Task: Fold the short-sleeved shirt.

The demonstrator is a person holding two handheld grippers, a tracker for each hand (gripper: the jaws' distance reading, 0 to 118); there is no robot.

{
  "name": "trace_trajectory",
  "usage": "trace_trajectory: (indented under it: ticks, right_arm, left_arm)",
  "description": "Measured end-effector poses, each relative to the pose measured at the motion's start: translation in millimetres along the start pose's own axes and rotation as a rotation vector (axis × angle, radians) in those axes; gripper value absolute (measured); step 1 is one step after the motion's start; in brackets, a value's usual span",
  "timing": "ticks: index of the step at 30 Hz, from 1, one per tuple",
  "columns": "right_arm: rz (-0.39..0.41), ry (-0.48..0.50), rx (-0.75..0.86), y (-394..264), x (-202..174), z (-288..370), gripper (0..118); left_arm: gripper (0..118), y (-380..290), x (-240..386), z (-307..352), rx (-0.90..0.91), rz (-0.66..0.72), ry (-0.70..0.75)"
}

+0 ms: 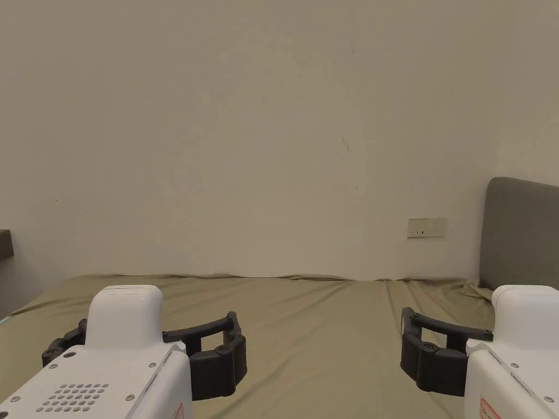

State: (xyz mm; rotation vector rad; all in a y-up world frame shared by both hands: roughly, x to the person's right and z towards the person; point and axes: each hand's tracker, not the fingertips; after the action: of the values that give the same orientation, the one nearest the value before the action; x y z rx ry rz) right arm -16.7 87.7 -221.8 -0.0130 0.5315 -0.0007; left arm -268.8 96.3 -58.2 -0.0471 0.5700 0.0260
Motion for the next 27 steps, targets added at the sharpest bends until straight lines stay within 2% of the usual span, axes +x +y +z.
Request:
trace_trajectory:
  ticks: [7,23,27]
  right_arm:
    - [-0.062,0.032,-0.017,-0.1,3.5,-0.6,118]
    - [-0.056,0.031,-0.015,2.0,2.2,0.6,118]
    - [-0.047,0.035,-0.019,2.3,1.1,0.9,118]
  left_arm:
    - [118,2.5,0.5,1.3,-0.001,-0.004,-0.008]
    - [118,4.6,1.6,4.8,-0.001,-0.007,-0.021]
    - [118,6.4,-2.9,5.1,-0.006,0.037,-0.056]
